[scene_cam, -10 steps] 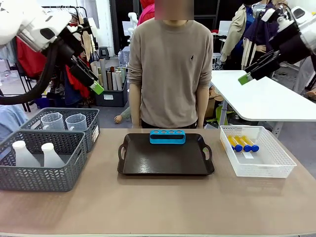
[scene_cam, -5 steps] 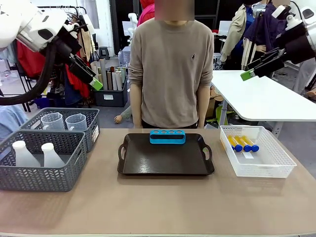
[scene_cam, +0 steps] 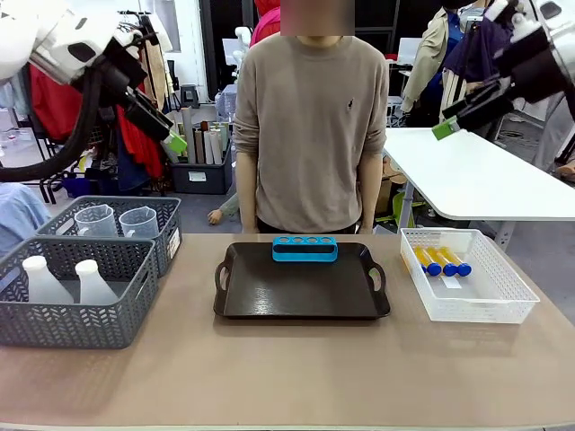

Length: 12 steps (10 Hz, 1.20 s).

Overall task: Prepare the laboratory tools.
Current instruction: Pick up one Large Measuring Cup and place it on the Handle tray.

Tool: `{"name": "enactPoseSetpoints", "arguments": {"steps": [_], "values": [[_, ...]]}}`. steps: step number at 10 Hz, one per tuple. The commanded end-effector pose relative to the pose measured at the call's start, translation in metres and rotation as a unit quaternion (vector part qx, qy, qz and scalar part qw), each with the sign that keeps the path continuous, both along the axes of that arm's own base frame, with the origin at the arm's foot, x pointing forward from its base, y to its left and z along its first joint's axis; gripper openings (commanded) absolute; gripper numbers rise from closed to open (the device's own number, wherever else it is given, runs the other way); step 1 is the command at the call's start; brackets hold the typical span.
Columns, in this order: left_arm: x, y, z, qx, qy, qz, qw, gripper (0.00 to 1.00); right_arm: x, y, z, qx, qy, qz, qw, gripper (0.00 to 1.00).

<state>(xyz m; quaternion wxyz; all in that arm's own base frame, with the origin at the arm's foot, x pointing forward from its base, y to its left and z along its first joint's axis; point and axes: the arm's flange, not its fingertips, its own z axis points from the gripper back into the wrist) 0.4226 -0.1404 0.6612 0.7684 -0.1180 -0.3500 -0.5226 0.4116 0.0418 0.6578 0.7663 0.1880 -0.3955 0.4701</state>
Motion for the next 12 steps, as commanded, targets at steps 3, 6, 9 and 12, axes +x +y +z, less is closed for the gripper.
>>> {"name": "enactPoseSetpoints", "arguments": {"steps": [3,6,9,12], "values": [[0.019,0.004,0.029,-0.024,-0.024,0.021,0.999,1.0,0.025,-0.007,0.05,-0.039,-0.009,0.035,0.999,1.0],[0.023,0.016,0.04,-0.044,-0.042,0.039,0.997,1.0,0.028,-0.022,0.061,-0.028,-0.009,0.043,0.999,1.0],[0.022,0.026,0.039,-0.059,-0.039,0.04,0.997,1.0,0.029,-0.028,0.059,-0.016,-0.005,0.037,0.999,1.0],[0.025,0.023,0.042,-0.049,-0.035,0.044,0.997,1.0,0.026,-0.027,0.056,-0.022,0.005,0.023,0.999,1.0]]}}
